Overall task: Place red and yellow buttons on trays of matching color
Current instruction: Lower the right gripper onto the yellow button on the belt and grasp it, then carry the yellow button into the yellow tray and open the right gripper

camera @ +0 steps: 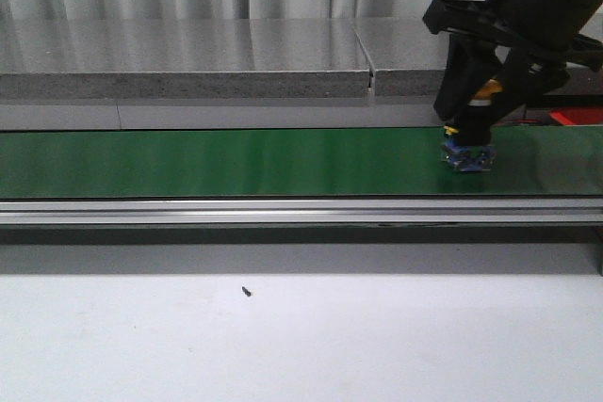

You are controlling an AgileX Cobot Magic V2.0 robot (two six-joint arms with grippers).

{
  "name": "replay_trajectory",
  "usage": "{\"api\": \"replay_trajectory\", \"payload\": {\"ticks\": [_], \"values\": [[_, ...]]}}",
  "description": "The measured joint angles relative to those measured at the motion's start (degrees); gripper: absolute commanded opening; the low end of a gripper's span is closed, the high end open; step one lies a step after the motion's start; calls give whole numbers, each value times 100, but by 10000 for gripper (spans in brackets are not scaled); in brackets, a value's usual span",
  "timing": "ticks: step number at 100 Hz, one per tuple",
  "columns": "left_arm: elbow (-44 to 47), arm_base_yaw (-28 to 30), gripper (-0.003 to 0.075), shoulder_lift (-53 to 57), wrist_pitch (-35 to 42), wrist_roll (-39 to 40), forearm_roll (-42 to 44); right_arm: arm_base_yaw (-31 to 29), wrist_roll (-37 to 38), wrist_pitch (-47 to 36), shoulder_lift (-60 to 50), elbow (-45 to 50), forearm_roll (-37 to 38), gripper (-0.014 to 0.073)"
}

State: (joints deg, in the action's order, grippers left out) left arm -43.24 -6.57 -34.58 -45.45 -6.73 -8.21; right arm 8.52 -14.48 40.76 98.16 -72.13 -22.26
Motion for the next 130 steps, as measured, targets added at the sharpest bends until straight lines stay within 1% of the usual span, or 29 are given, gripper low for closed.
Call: {"api": "replay_trajectory", "payload": {"ticks": [6,21,38,53,74,87,109,122,130], "values": [[0,0,-19,0,0,0,0,0,0,-27,0,0,-11,139],[0,0,-18,0,0,0,0,0,0,-72,-169,94,-11,138],[0,0,-18,0,0,0,0,-54,0,-199,-890,514,67,138],[0,0,-18,0,0,0,0,-376,0,-209,-1520,946,89,138],[0,0,-18,0,0,0,0,-1131,-8,-76,-2248,1373,110,138],[0,0,-18,0,0,0,0,-1792,-8,233,-2539,1422,177,138],[0,0,-18,0,0,0,0,-2849,14,578,-2651,1422,454,138],[0,0,-18,0,0,0,0,-3214,62,665,-2651,1430,689,138],[0,0,-18,0,0,0,0,-3399,236,709,-2651,1430,831,138]]}}
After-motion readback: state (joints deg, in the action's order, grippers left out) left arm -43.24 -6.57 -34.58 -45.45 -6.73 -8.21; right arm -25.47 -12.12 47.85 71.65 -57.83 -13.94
